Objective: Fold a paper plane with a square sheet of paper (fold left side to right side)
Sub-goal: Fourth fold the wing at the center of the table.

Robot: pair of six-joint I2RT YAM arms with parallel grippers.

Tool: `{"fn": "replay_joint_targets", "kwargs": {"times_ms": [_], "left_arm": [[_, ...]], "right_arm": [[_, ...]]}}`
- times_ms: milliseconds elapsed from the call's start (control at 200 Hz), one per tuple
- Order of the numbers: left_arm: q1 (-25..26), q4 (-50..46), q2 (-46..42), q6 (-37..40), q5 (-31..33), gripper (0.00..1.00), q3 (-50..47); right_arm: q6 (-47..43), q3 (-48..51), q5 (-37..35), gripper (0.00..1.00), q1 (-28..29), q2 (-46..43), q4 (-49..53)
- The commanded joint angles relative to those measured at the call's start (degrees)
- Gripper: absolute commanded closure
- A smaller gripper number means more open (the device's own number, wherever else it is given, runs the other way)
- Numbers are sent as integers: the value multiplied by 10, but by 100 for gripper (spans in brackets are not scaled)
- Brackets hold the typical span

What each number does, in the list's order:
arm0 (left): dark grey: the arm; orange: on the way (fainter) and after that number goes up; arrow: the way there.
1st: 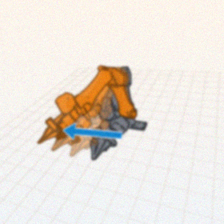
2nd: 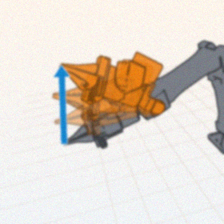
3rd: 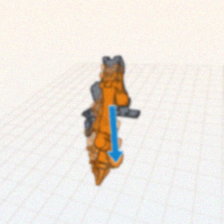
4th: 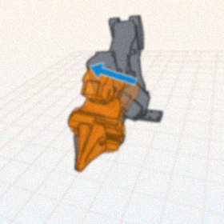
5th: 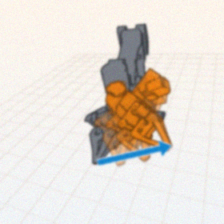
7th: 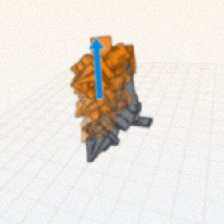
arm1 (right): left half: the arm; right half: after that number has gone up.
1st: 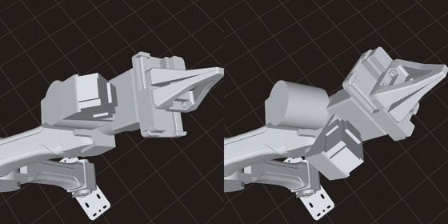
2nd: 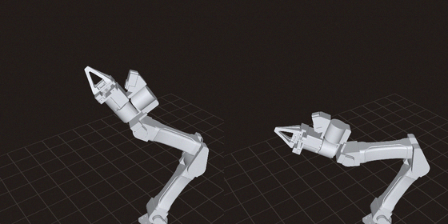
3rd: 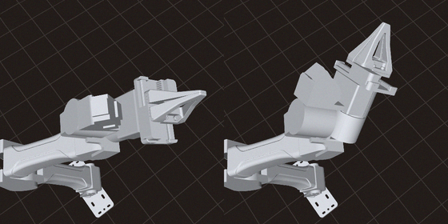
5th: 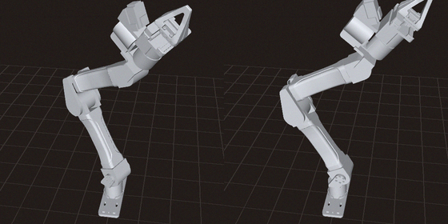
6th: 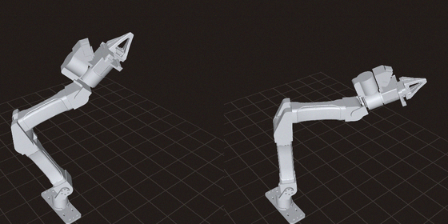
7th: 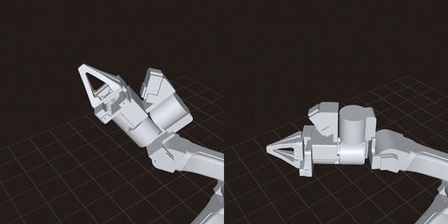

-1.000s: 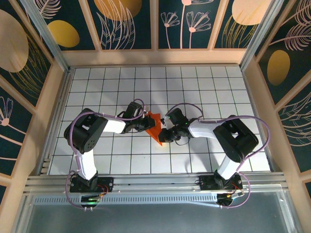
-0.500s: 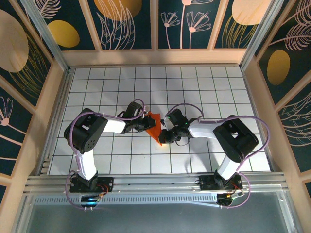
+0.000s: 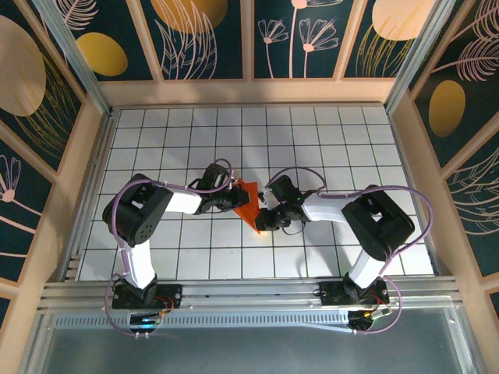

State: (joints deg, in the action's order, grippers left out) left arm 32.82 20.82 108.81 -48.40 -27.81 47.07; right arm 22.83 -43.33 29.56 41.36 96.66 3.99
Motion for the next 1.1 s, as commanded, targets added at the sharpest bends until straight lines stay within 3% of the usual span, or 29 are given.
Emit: {"fn": "replay_joint_targets", "kwargs": {"times_ms": [0,310,736,1096], "left_arm": [[-3,-76,28,20,69,100,-13],[-3,-76,33,20,69,100,-9],[-3,-77,30,19,69,100,-9],[-3,-76,30,19,69,100,-10]], "right_arm": [[-10,18,-12,99,7,-7,48],[-11,20,-18,99,6,-26,57],[5,0,32,99,5,-56,23],[17,11,24,99,3,-29,2]]}}
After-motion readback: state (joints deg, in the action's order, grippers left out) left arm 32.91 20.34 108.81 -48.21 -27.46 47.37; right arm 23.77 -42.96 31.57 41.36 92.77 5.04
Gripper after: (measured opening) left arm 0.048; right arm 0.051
